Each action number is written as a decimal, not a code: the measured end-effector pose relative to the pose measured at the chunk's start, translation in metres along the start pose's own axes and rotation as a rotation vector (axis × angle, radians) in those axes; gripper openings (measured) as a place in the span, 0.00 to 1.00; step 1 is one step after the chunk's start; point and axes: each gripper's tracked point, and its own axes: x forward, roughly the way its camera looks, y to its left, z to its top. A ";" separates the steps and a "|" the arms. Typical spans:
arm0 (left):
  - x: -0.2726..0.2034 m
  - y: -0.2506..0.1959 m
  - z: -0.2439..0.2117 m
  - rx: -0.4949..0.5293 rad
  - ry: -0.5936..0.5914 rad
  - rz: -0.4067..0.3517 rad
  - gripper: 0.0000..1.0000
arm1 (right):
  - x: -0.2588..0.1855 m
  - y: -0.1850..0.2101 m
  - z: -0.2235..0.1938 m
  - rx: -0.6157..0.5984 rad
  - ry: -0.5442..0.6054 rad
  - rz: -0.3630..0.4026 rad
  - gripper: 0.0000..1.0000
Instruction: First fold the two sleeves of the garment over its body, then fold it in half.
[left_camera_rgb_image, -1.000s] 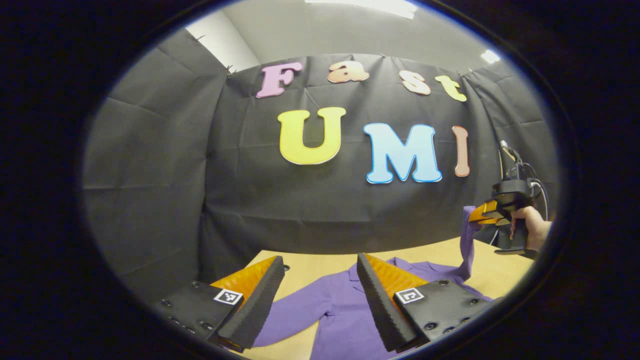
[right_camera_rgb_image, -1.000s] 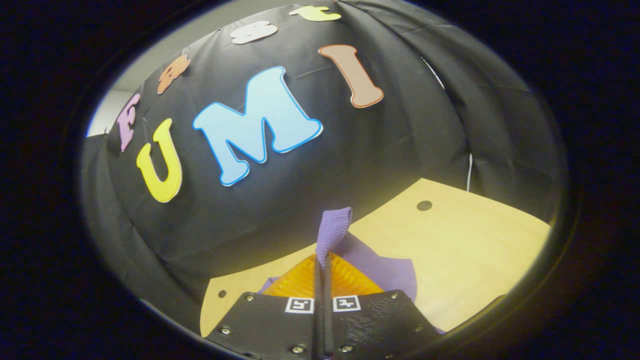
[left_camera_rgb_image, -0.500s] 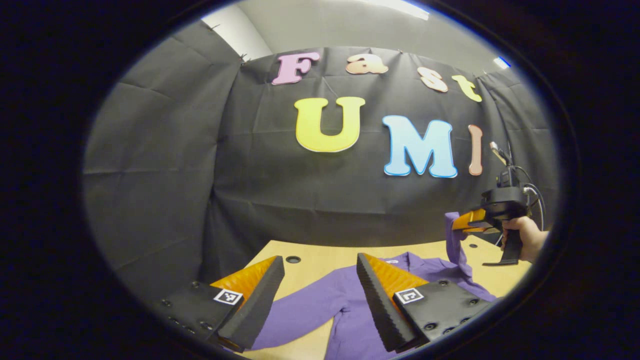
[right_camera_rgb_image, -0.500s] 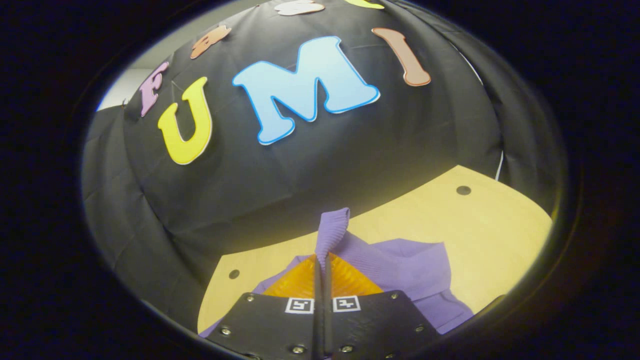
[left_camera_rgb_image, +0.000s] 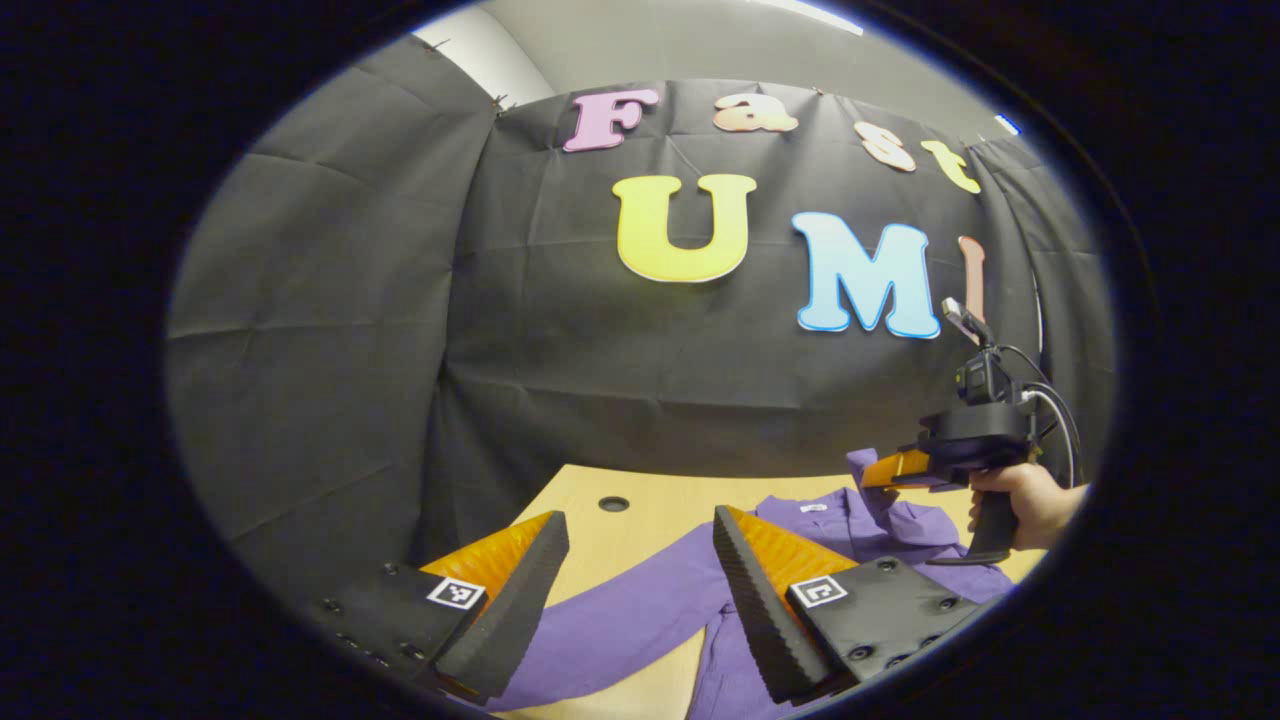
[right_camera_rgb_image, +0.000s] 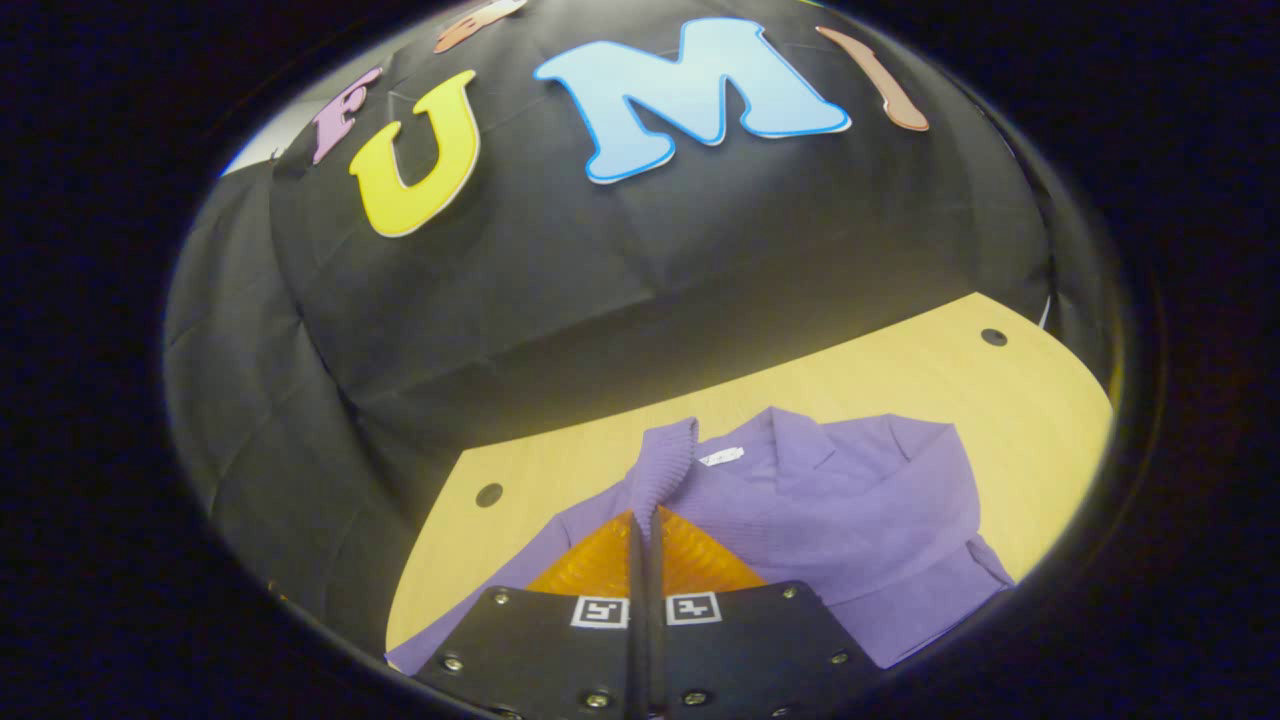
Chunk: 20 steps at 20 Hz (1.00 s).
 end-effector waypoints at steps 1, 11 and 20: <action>0.000 0.003 -0.002 -0.001 0.004 0.006 0.97 | 0.008 0.000 -0.011 -0.010 0.020 -0.004 0.00; -0.010 0.035 -0.033 0.019 0.042 0.070 0.93 | 0.061 0.006 -0.103 -0.066 0.174 0.019 0.06; -0.024 0.056 -0.051 -0.007 0.078 0.130 0.97 | 0.026 0.016 -0.085 -0.134 0.122 0.055 0.87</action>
